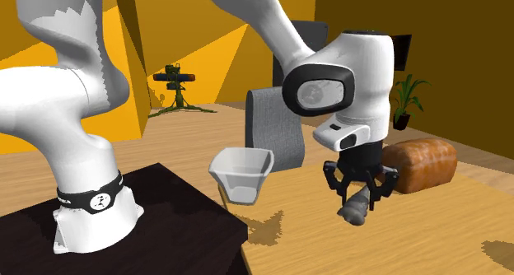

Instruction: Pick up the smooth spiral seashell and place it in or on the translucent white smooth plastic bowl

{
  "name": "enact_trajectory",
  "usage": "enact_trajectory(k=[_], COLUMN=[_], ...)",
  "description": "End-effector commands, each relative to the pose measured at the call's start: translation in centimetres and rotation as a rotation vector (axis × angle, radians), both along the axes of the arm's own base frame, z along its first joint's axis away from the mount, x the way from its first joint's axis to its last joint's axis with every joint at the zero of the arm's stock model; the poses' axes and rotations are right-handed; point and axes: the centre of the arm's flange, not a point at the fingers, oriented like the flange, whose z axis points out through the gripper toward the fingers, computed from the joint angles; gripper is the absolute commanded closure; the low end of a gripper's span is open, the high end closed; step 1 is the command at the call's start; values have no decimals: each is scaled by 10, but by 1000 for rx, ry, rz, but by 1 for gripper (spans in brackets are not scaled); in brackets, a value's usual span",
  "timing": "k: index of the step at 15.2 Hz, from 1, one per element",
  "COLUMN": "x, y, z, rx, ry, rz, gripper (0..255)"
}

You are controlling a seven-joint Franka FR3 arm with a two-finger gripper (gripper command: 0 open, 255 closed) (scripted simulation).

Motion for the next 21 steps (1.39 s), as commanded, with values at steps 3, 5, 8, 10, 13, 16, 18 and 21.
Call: enact_trajectory(k=[3,5,8,10,13,16,18,21], x=[0,0,0,0,0,-13,-39,-79], y=[-2,-2,-2,-2,-2,-2,-4,-7], z=[22,32,48,59,74,84,84,84], rx=[0,0,0,0,0,0,0,0], ry=[0,0,0,0,0,0,0,0], rz=[0,0,0,0,0,0,0,0], gripper=[255,255,255,255,255,255,255,255])
